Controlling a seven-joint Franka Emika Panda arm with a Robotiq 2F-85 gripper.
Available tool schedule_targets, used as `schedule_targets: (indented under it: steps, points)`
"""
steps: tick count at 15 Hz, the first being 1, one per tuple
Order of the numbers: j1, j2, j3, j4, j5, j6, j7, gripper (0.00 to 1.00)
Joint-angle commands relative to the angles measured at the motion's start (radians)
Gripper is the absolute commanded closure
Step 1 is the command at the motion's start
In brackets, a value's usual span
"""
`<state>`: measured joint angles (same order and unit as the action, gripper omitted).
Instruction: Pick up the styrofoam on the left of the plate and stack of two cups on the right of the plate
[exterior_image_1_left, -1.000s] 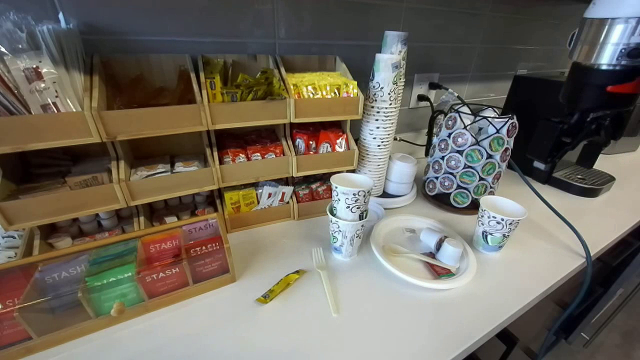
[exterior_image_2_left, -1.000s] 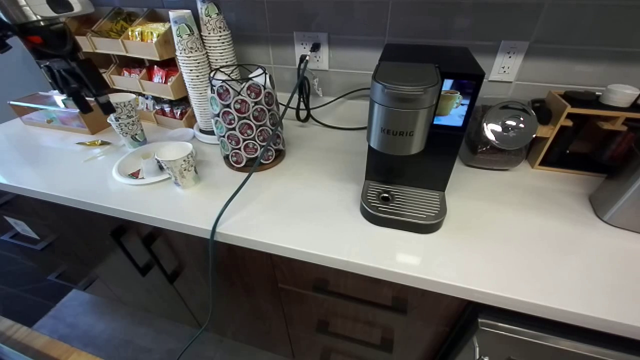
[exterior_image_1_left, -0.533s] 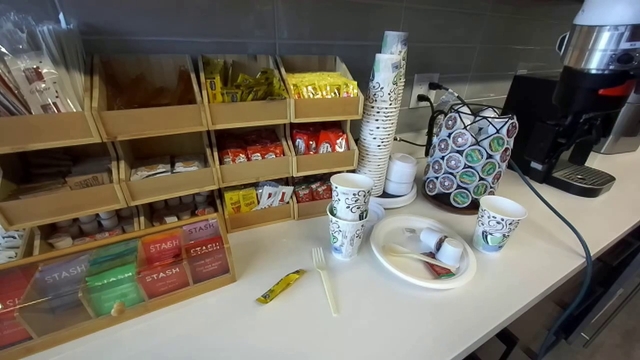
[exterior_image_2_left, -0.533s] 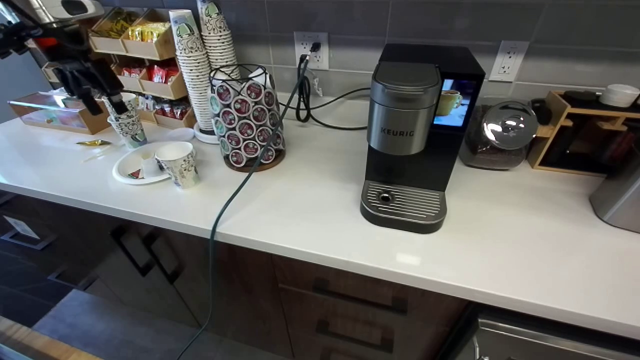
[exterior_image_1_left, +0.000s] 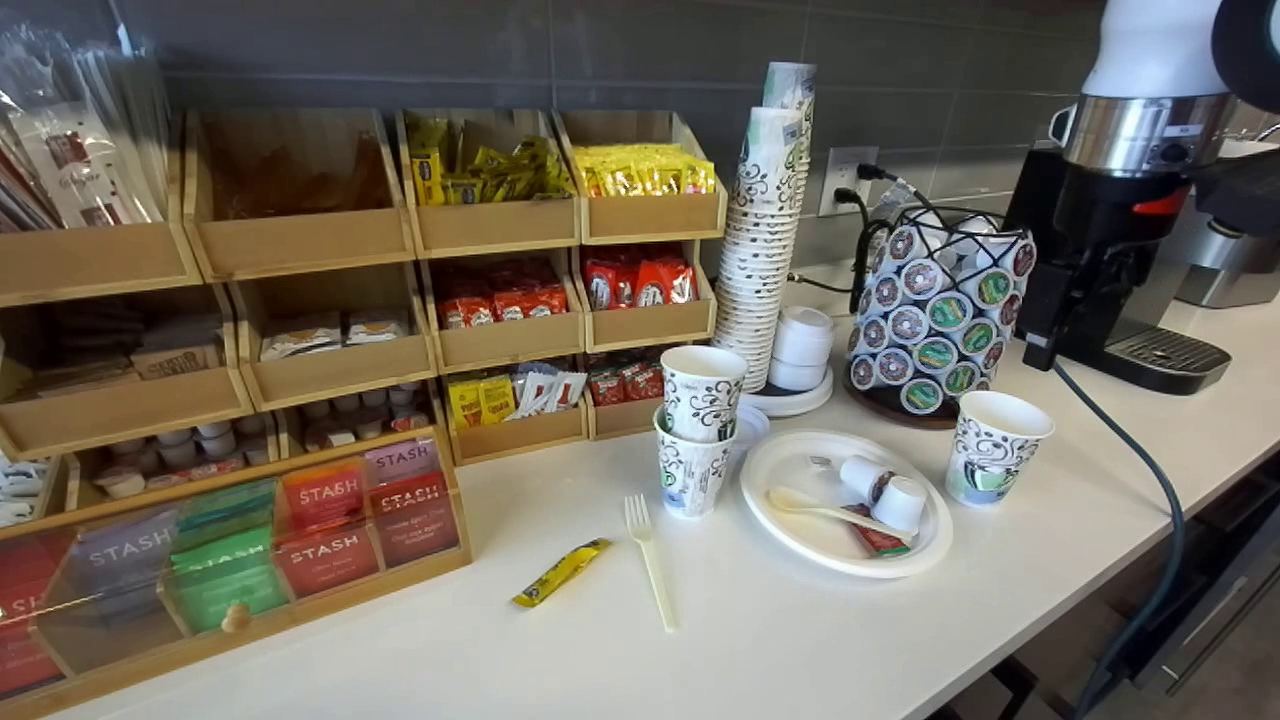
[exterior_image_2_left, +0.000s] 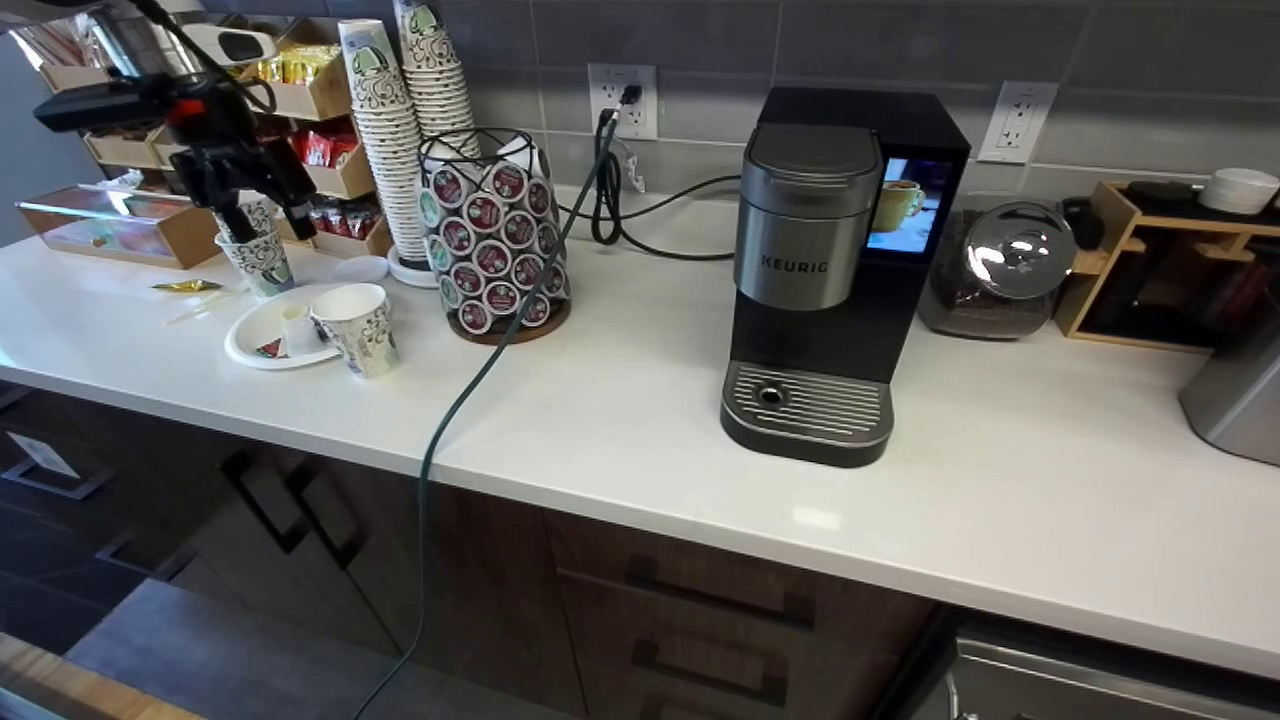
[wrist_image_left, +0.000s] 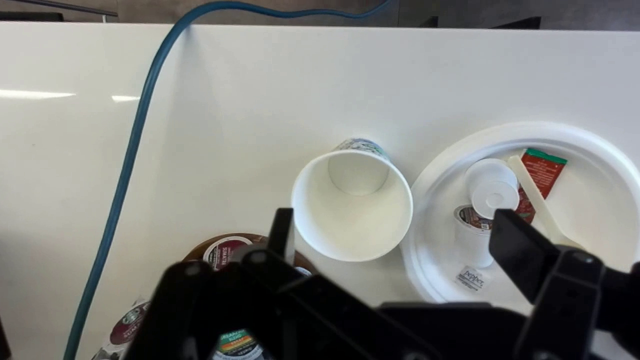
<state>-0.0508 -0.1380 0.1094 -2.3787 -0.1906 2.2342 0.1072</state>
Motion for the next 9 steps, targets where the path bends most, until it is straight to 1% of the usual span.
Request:
schedule_targets:
  steps: [1, 3, 4, 6, 9]
  points:
    - [0.026, 0.074, -0.031, 0.034, -0.008, 0.013, -0.025, 0.0]
    - [0.029, 0.103, -0.038, 0.022, 0.017, 0.05, 0.023, 0.0]
    - [0.027, 0.118, -0.041, 0.013, 0.011, 0.087, 0.057, 0.0]
    - [0.031, 0.159, -0.048, 0.016, 0.039, 0.132, 0.089, 0.0]
    - [0.041, 0.221, -0.053, 0.013, 0.004, 0.225, 0.205, 0.0]
